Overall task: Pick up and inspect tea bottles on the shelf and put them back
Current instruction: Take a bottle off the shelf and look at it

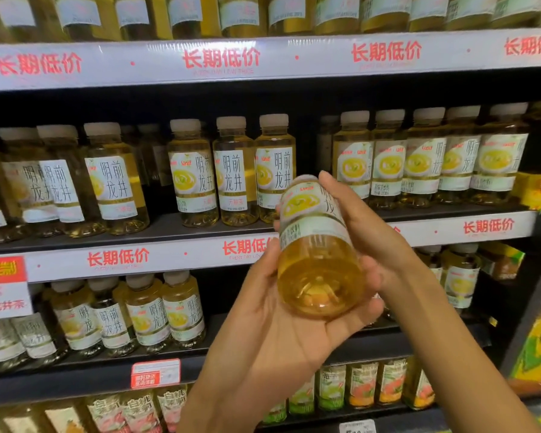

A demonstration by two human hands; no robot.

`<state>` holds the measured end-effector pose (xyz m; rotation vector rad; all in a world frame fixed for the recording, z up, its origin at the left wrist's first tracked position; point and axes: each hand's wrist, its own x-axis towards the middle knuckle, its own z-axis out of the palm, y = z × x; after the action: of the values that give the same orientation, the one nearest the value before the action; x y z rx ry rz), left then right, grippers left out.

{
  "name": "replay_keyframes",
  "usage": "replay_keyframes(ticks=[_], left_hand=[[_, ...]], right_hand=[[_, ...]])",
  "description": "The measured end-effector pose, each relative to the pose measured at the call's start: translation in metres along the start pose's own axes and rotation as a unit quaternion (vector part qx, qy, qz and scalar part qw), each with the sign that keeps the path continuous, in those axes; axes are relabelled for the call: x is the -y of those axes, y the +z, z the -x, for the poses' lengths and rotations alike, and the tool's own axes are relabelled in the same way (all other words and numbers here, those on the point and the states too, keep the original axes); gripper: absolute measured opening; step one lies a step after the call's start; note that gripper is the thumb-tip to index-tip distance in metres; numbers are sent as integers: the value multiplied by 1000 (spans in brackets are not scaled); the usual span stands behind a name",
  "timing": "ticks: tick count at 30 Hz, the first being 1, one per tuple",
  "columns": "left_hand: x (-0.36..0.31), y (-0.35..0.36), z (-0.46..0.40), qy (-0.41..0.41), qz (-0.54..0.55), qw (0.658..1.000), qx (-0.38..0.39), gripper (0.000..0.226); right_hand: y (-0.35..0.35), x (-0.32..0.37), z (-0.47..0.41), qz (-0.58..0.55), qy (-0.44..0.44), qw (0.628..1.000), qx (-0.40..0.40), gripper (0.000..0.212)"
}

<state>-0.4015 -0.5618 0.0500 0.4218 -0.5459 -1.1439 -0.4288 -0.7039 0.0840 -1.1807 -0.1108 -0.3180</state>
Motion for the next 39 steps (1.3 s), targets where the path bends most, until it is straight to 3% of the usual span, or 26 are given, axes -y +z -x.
replay_keyframes(ticks=[1,6,14,21,25,32,36,39], left_hand=[[5,-1,6,17,-9,999,27,76],[2,-17,0,75,-147,986,1,65],[0,-24,-4,135,-325,936,-13,51],[-5,-28,-8,172,-545,819,-53,44],[-5,-35,-13,219,-579,783,-66,51],[-10,-38,-17,259,-610,747,-50,67],[-11,-38,-16,257,-614,745,-44,66],[-12,-39,-13,248,-591,767,-33,70]], right_hand=[[0,2,0,-2,-21,1000,11,39],[5,16,4,78,-133,988,20,48],[9,20,9,159,-150,976,4,41],[3,16,17,166,-224,957,74,55],[1,7,23,170,-228,950,126,59],[-5,6,34,214,-267,920,192,51],[-7,9,33,228,-278,915,185,49],[-7,9,30,173,-273,935,144,53]])
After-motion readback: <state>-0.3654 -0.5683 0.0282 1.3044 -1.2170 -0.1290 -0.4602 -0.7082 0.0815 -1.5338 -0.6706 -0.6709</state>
